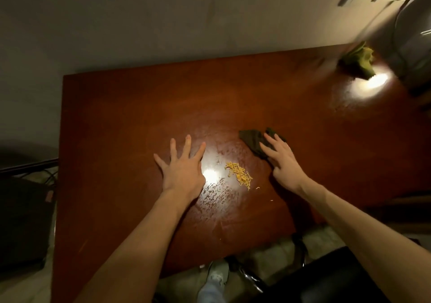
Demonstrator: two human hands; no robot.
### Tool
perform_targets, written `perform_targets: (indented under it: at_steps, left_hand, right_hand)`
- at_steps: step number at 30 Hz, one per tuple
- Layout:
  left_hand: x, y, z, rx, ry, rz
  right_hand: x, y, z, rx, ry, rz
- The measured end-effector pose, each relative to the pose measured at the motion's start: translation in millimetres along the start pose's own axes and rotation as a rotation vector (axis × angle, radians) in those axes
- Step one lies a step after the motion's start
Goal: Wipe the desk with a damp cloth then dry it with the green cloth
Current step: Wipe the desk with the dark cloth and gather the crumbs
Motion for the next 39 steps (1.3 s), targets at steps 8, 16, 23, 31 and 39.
perform_targets:
  at_steps: [8,16,23,31,39]
  left_hand:
    - [-9,-15,6,0.113,-0.150,0.022]
    - [-22,-37,17,0.322,-0.235,0.073]
    - [-21,-32,17,0.313,-0.259,0.060]
    - [-19,-23,21,0.228,-0.304,-0.009]
    - [-20,-23,20,0.224,-0.298,-0.001]
  right_hand:
    - [-49,-57,42,-0.136,0.024,-0.246]
    - [-14,5,11,-0.032,-0.019,0.031]
    - [-52,-37,33,-0.122,-0.023,-0.157]
    - [4,96,-11,-0.336,-0.091,-0.396]
    - [75,93,-44,-0.640,-0.133,-0.837]
Point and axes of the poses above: each hand's wrist, its own y-axis away from the middle knuckle, its own z-axis out of the back of the hand, x = y × z, the point moved 6 cm from there along -y, towards the middle knuckle, and after that the axes turned 14 degrees about z, right-handed, at the moved point
